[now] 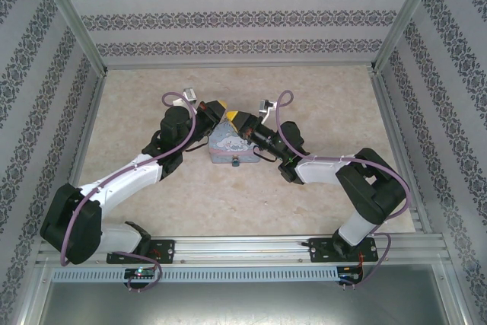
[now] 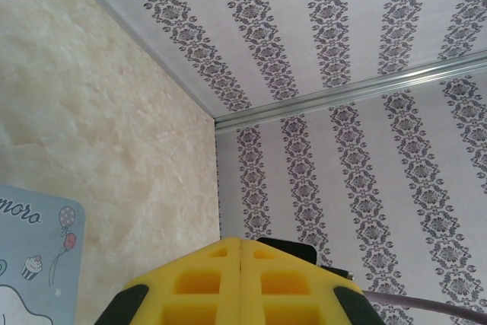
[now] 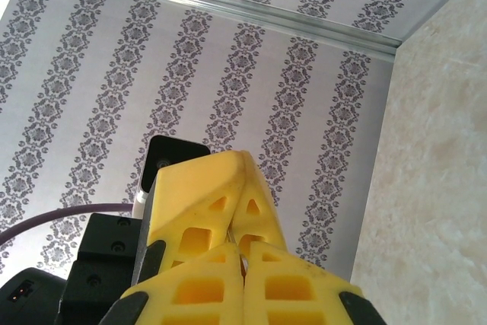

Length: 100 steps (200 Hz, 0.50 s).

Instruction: Unlock a padlock with a key

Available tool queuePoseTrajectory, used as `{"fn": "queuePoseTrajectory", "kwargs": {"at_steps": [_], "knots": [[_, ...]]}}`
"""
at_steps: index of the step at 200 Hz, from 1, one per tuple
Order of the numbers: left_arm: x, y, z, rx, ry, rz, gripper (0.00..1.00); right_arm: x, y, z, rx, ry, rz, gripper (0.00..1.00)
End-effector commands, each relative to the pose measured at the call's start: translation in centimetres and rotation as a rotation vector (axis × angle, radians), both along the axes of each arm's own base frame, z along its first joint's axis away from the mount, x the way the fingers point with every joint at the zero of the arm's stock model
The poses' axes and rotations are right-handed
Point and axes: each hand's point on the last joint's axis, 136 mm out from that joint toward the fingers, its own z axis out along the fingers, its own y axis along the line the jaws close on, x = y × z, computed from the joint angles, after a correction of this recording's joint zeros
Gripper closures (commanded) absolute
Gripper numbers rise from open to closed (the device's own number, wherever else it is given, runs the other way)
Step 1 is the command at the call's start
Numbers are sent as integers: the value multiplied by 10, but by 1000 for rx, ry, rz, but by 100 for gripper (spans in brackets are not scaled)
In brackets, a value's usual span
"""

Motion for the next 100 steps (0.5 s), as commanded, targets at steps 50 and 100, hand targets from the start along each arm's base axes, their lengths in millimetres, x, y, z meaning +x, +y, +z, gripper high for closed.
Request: {"fn": "queuePoseTrajectory", "kwargs": {"at_steps": [50, 100], "knots": [[-8, -1, 14, 3, -58, -13, 100, 4, -10, 6, 22, -29, -30, 100], [-18, 13, 12, 67, -38, 20, 39, 4, -24, -1, -4, -28, -32, 100]]}}
